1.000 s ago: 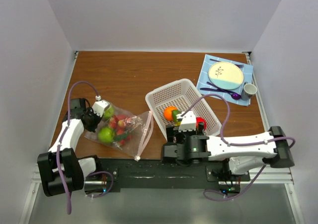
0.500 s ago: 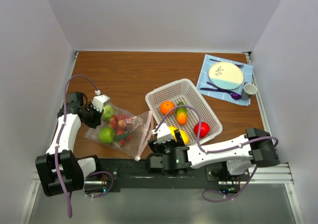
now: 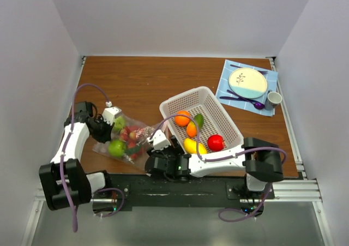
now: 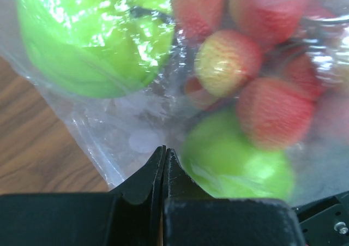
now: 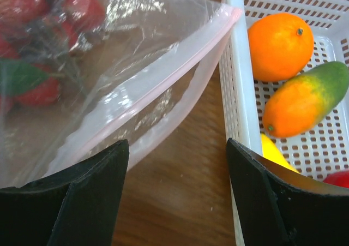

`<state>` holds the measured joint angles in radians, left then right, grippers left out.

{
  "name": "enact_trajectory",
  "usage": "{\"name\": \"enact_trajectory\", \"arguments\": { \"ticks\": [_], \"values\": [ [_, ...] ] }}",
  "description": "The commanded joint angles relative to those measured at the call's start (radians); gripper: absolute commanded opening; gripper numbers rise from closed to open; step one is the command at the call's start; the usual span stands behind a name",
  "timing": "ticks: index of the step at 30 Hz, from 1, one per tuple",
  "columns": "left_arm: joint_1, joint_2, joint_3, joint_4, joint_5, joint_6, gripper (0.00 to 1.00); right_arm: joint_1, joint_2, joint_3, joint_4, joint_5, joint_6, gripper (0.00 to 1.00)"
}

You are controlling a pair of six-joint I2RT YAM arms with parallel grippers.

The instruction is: Open the zip-top bag and remove the fake food

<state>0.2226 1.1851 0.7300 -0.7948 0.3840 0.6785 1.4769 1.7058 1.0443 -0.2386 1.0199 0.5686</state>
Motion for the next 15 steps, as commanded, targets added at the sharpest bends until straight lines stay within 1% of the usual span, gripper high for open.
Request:
{"name": "enact_trajectory", "arguments": {
  "ticks": [1, 6, 11, 12, 15],
  "values": [
    [0.009, 0.057, 0.022, 0.046, -0.034, 0.026, 0.00, -0.046, 0.044, 0.039, 0.157, -0.046, -0.136, 0.75],
    [0.008, 0.102, 0.011, 0.111, -0.077, 0.026, 0.00, -0.063, 0.084, 0.063, 0.205, -0.072, -0.220, 0.75],
    [0.007, 0.151, 0.005, 0.176, -0.109, 0.016, 0.00, -0.064, 0.118, 0.086, 0.234, -0.122, -0.222, 0.74],
    [0.004, 0.171, 0.005, 0.187, -0.125, 0.013, 0.00, -0.063, 0.124, 0.092, 0.257, -0.157, -0.220, 0.75],
    [-0.003, 0.215, 0.012, 0.226, -0.155, 0.007, 0.00, -0.059, 0.146, 0.108, 0.292, -0.211, -0.220, 0.80]
  ]
}}
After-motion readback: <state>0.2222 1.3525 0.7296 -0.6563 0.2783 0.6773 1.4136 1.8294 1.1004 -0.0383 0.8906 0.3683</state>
